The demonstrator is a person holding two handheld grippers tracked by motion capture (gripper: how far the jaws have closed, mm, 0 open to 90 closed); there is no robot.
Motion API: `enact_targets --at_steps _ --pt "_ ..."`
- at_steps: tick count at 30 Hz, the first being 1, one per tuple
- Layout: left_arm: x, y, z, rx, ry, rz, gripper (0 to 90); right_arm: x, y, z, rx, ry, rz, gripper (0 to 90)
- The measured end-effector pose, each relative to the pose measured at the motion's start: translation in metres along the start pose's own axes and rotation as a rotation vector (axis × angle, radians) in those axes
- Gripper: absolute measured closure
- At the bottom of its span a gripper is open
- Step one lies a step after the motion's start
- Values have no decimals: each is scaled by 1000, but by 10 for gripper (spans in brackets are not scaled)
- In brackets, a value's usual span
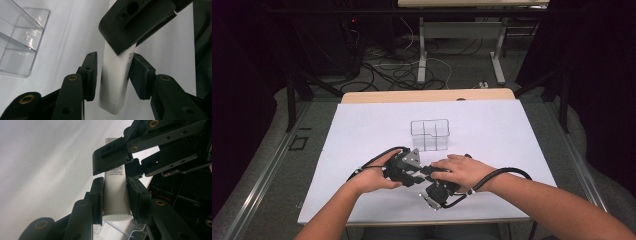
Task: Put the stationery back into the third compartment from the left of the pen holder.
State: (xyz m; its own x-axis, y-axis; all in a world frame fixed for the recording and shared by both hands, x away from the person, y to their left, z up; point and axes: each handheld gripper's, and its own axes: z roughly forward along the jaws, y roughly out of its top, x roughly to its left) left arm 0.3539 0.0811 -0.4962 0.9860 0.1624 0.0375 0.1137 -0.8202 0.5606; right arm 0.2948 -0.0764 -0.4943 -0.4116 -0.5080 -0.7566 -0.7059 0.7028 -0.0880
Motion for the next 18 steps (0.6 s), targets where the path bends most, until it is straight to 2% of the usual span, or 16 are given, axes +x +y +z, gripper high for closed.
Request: enact_targets --at_steps 2,3,10,18 --pt "0 1 1 4 1 6 612 0 1 0 3 0 1 670" --pt "1 1 0 24 -4 19 622 0 1 1 6 2 -1 670" --pt "0 3 1 41 -3 34 658 1 0 2 8 2 -5 670" --pt "1 2 2 43 -18 34 666 2 1 3 7 -1 -10 669"
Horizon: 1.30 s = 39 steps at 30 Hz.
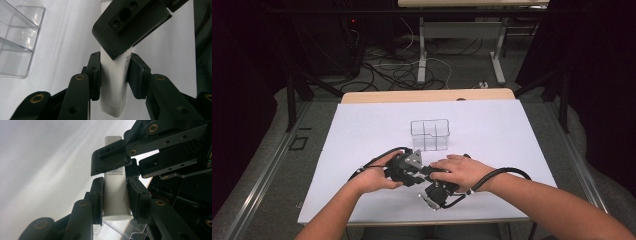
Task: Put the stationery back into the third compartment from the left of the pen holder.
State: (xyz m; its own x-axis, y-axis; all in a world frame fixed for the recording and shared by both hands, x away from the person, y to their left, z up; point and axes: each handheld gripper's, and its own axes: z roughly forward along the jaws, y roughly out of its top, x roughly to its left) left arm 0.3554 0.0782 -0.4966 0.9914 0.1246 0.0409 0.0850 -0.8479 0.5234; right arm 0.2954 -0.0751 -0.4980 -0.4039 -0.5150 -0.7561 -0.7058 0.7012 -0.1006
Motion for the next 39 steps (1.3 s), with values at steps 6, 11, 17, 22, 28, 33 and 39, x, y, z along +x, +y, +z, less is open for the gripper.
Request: enact_targets --at_steps 6,11,17,22,28,33,39 --pt "1 -1 -1 -11 -3 -9 667 -1 -1 1 -2 3 9 665" --pt "2 -1 -2 -20 5 -25 668 -2 -3 0 0 -12 38 653" --pt "5 -4 -1 -13 23 -42 668 -1 -8 -3 1 -20 89 577" --pt "7 -3 0 -10 30 -56 668 0 -13 -5 4 -31 140 546" --pt "11 -6 -1 -4 45 -96 668 0 -20 -9 -19 -52 239 516" --pt "15 -9 -2 -48 42 -179 668 6 -28 -13 -48 -90 381 470" --pt "20 -10 -4 -107 67 -261 668 12 -42 -14 -72 -84 666 336"
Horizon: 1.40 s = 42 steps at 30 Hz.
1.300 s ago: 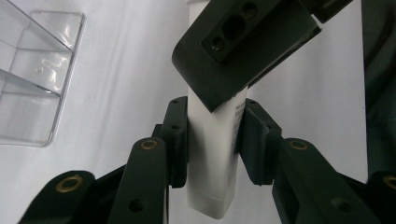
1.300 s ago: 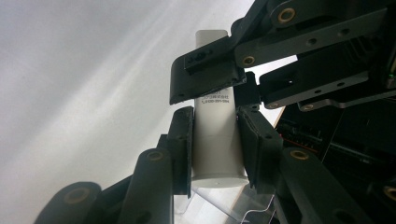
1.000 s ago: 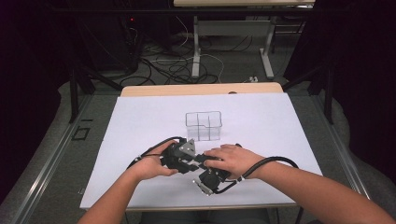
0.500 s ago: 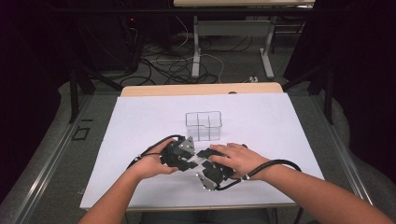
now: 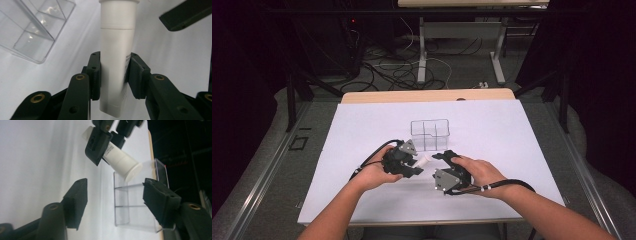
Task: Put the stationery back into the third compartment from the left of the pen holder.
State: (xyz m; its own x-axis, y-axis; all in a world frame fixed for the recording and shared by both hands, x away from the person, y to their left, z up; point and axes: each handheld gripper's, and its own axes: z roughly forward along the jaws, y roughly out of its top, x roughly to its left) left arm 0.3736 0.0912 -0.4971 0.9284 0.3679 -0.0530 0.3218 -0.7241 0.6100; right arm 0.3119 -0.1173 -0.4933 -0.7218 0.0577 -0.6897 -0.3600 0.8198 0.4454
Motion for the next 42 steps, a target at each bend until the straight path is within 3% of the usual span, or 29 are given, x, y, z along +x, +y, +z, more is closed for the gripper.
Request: enact_targets --at_steps 3,5,6,9,14,17,20,22,27,32,35,42 --pt "2 2 -3 -29 6 -15 668 -8 -8 -2 11 19 101 274" --pt "3 4 -5 -66 14 -40 668 -9 -13 -1 7 5 235 243" --pt "3 4 -5 -100 32 -54 668 -11 -16 -2 6 4 275 237" --pt "6 6 -9 -137 35 -91 668 -17 -25 -3 0 -2 396 191" --pt "9 10 -12 -207 83 -137 668 -26 -41 -6 -1 -7 647 148" --pt "11 13 -16 -234 90 -149 668 -30 -54 -9 -15 -6 800 125" --pt "12 17 -18 -281 108 -161 668 -31 -67 -12 -29 -59 927 73" --pt "13 20 -19 -309 119 -170 668 -32 -75 -14 -40 -83 979 9" --pt "18 27 -24 -395 157 -190 668 -32 -89 -20 -38 -118 1074 0" --pt "20 37 -27 -459 192 -215 668 -32 -100 -25 -22 -148 1103 0" --pt "22 45 -25 -496 205 -234 668 -32 -105 -28 -30 -166 1146 0" --pt "24 63 -13 -557 243 -279 668 -34 -116 -33 -40 -205 1192 0"
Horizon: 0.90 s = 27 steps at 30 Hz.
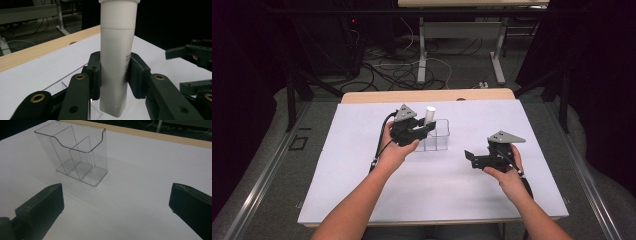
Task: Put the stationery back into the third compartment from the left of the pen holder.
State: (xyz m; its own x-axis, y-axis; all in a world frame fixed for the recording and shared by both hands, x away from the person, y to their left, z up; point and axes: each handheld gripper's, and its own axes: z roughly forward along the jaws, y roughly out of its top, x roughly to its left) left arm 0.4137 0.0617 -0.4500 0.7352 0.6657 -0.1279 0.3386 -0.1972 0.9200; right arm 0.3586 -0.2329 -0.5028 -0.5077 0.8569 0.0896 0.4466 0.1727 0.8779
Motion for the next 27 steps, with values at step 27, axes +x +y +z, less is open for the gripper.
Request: enact_targets --at_steps 27 --pt "-17 -26 67 -44 135 -26 667 -17 -9 -1 -5 -10 70 0"
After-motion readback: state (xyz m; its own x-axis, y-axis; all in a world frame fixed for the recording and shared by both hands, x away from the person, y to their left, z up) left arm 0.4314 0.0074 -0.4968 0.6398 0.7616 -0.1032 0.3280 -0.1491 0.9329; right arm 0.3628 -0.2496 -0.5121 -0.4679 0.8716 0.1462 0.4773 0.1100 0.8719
